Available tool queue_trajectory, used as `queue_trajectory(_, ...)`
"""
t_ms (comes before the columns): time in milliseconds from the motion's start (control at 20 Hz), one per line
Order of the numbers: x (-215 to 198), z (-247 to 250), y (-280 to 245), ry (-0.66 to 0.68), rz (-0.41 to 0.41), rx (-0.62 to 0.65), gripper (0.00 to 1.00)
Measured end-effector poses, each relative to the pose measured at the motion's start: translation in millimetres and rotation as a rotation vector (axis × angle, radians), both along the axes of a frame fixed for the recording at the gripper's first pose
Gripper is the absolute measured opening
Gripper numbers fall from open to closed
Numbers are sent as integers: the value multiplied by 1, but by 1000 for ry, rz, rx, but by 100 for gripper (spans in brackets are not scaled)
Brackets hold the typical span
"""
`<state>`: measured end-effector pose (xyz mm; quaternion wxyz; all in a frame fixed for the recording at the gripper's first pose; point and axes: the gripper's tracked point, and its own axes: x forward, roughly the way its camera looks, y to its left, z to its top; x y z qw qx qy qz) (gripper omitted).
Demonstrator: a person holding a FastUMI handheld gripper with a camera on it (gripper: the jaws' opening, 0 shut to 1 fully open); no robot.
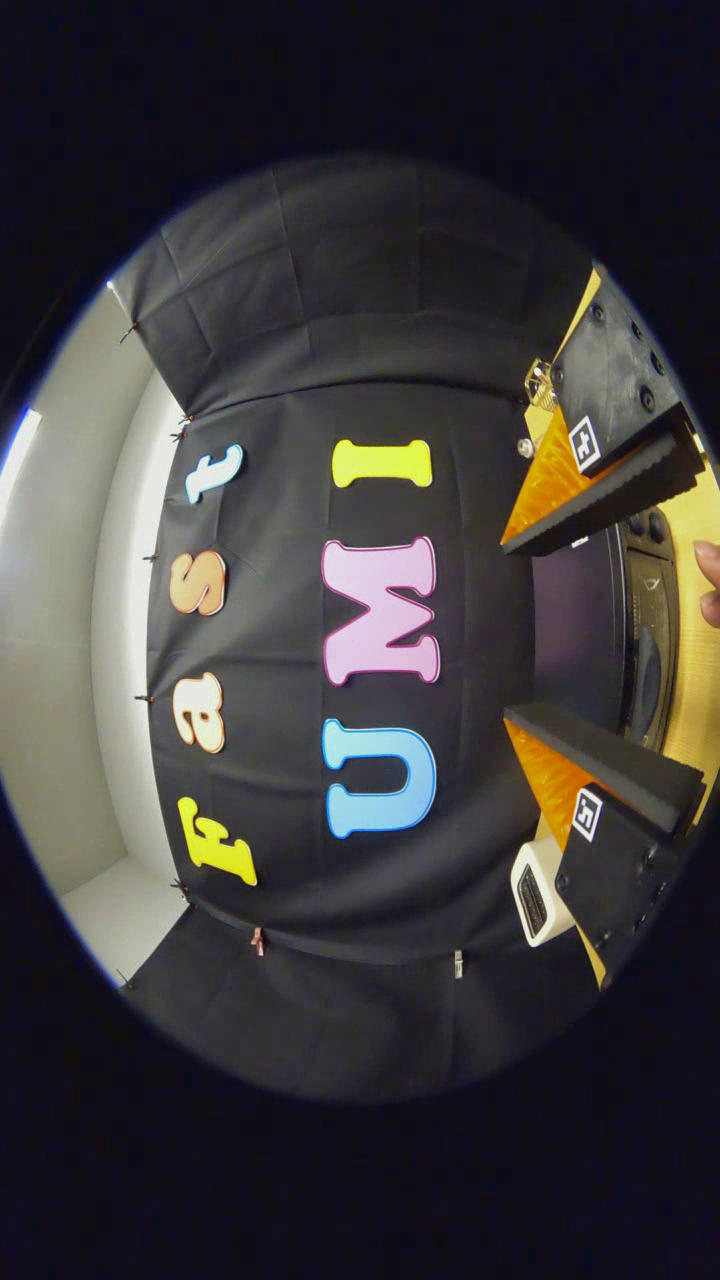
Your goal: Open the toaster oven, put the food inside, and close the toaster oven door.
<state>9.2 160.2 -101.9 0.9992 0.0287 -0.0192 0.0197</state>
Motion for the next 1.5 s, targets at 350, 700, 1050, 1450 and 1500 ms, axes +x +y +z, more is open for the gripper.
queue_trajectory(350, 34, -92, 38, 145, -7, -10, 98)
queue_trajectory(700, 50, -162, 49, 287, -9, -19, 98)
queue_trajectory(1050, 34, -172, 47, 295, -26, -33, 99)
queue_trajectory(1450, -25, -199, 46, 403, -13, 10, 98)
queue_trajectory(1500, -30, -202, 46, 416, -11, 9, 98)
